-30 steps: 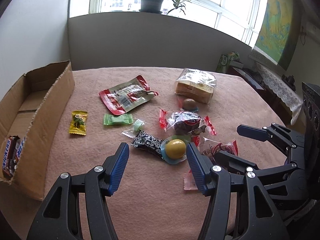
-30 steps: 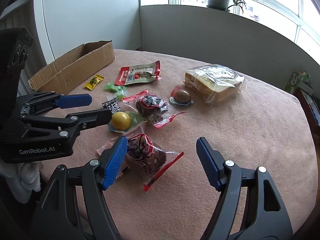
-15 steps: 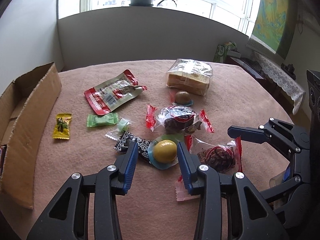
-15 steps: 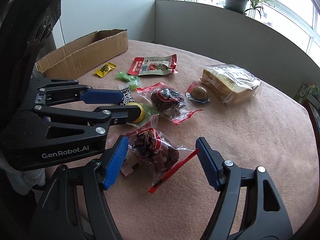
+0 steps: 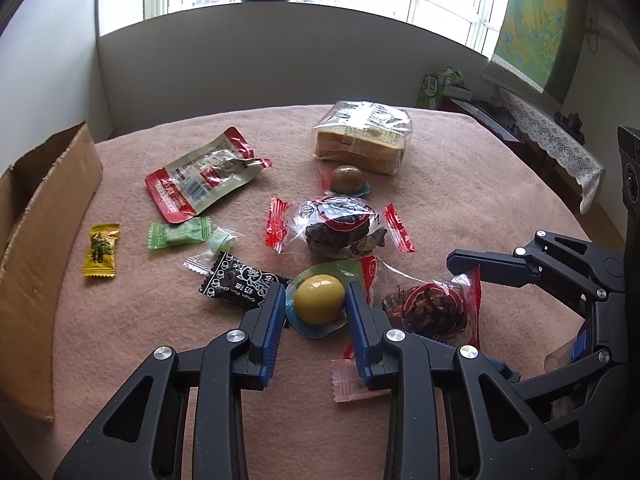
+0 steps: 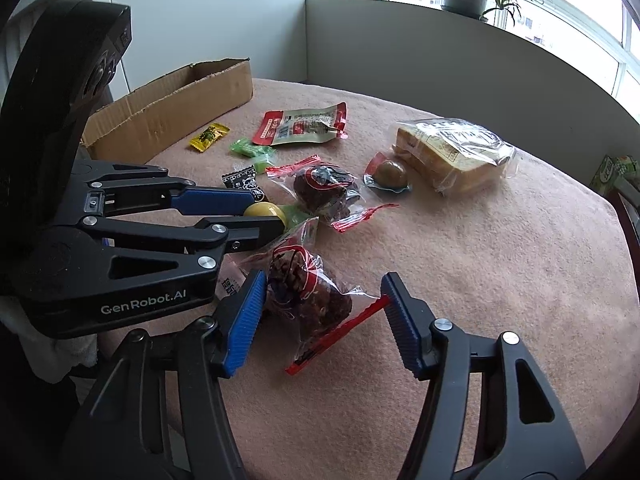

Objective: Organize snacks
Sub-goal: 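Close the left gripper on the yellow candy while the right gripper grasps the red bag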

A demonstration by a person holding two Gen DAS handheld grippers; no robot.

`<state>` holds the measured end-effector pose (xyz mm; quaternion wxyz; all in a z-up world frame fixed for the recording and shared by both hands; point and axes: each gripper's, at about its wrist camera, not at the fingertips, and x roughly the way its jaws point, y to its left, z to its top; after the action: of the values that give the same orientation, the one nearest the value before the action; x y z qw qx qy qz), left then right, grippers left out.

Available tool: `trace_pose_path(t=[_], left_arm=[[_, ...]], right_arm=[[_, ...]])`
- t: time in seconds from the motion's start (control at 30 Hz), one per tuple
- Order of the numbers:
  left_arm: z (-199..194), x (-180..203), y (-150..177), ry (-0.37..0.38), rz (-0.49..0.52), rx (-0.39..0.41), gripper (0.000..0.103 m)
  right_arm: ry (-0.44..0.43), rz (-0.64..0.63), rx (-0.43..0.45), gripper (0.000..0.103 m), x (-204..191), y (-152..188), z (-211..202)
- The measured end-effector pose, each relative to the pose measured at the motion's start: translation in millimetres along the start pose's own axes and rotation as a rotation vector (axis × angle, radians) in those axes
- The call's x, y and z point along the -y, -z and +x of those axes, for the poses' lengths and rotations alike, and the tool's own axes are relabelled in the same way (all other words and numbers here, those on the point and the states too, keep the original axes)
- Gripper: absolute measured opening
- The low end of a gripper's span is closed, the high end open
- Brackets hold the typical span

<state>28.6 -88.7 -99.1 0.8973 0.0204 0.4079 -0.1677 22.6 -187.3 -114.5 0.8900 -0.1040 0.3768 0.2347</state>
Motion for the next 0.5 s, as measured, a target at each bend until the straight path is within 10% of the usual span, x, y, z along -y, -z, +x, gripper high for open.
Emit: trace_pose_path(t=[0.5], left_arm=[[-12,-4,0,0.008,-0.026,0.029,0.024]], right_arm=[[0.004,0.091,0.033,0.057,15,-3,-13]])
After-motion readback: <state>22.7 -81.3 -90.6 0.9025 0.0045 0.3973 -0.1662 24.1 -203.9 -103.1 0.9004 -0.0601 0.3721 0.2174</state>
